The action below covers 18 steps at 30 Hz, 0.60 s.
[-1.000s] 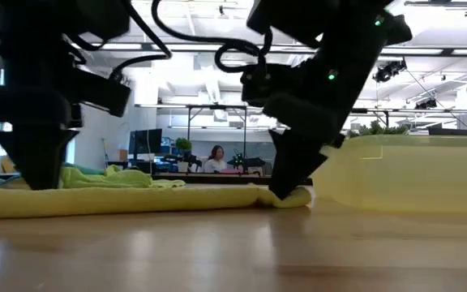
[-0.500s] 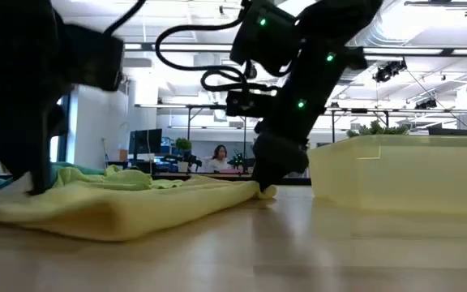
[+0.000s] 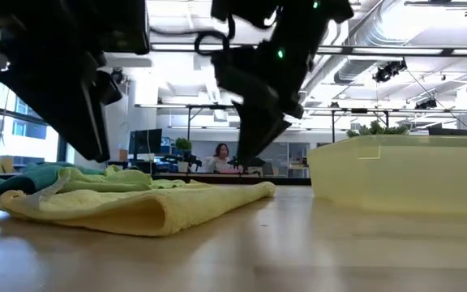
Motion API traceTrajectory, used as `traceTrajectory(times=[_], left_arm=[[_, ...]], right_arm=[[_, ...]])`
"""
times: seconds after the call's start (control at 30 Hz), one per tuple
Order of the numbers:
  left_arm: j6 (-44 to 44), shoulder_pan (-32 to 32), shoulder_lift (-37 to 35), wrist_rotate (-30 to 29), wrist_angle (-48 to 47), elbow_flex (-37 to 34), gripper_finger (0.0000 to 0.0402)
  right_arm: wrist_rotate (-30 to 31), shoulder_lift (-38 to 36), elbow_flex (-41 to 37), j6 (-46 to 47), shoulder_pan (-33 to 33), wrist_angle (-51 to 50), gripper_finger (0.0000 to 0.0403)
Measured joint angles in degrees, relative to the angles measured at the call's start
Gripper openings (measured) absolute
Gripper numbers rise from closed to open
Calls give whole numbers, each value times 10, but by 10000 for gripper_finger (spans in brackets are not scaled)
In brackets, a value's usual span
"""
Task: Roll microfiber towels into tight, uniform cylinder then place into a basket
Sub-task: Fold the yellow microfiber towel
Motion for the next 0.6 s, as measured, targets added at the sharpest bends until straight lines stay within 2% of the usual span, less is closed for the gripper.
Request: traceTrajectory(times=[0.13, 0.37, 0.6], left_arm=[[5, 15, 0, 0, -9, 0, 110], [-2, 18, 11, 1, -5, 0, 110], [-22, 11, 49, 13, 19, 0, 110]], right_arm=[[9, 2, -17, 58, 25, 48, 66], [30, 6, -53, 143, 32, 60, 66], [30, 6, -80, 141, 19, 62, 66]])
